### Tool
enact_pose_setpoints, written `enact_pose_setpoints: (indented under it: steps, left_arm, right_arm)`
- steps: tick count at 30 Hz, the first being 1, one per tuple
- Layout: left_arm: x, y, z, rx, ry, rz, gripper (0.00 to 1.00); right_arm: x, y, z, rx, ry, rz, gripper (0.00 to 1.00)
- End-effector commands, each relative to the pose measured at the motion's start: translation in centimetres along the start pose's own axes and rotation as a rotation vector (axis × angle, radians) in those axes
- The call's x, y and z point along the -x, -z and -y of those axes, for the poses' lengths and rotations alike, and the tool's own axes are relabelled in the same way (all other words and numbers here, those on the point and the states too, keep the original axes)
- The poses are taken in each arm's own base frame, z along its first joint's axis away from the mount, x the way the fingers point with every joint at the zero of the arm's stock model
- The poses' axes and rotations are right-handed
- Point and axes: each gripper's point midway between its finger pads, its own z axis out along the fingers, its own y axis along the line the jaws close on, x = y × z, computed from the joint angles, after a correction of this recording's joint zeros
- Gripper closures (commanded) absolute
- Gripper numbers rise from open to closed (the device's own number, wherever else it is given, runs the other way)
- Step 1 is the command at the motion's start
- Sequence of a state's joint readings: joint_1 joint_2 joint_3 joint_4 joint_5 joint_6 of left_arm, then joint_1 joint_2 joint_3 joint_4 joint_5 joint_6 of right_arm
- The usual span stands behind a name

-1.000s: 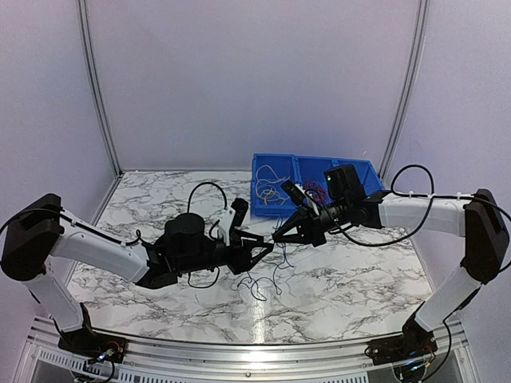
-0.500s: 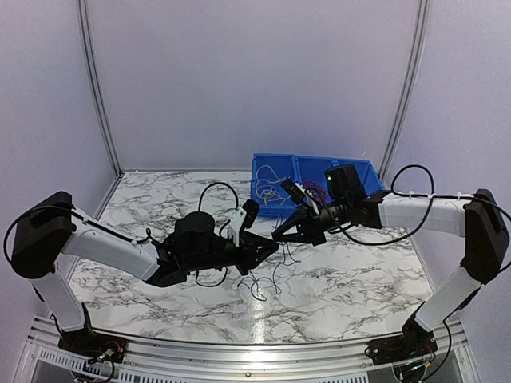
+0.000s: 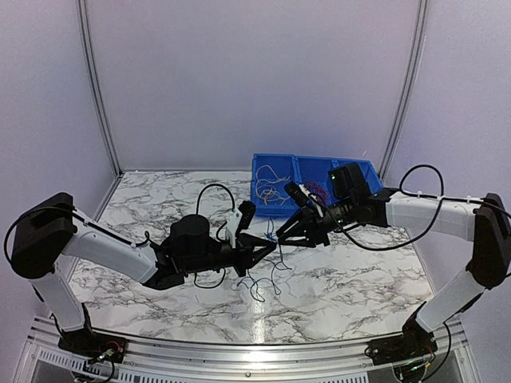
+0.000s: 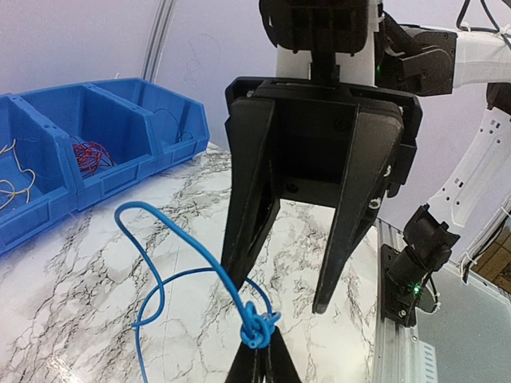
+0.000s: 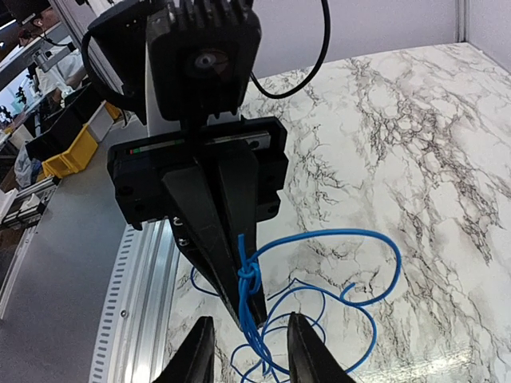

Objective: Untangle the cables

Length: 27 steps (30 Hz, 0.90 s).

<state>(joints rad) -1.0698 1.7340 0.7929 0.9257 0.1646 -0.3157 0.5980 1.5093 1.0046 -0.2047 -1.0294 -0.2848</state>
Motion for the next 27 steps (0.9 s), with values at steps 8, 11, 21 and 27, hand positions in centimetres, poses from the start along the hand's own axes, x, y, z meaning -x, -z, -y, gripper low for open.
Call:
enact_pose_setpoints:
  steps: [8,11,21,27]
  left_arm:
    - [1.9,0.4,1.8,-0.068,-0.010,0.056,1.00]
    - [1.8,0.4,1.8,-0.071,-0.010,0.053,1.00]
    - [2.2,0.5,2.1,-0.075,-0.012,0.062,1.00]
    - [2.1,0.6,2.2,-0.078,-0.011,0.062,1.00]
  right_arm:
    - [1.1,0.7,0.2,-0.041,0.091,-0.013,0.66]
    - [1.1,0.3,-0.1,-0.025,0.095,-0.018,0.66]
    - [-0.2,-1.1,-0.7,-0.034,0.146,-0.084,0.65]
    - [-0.3,-1.3,-0.7,-0.033,0.150,-0.092,0.77]
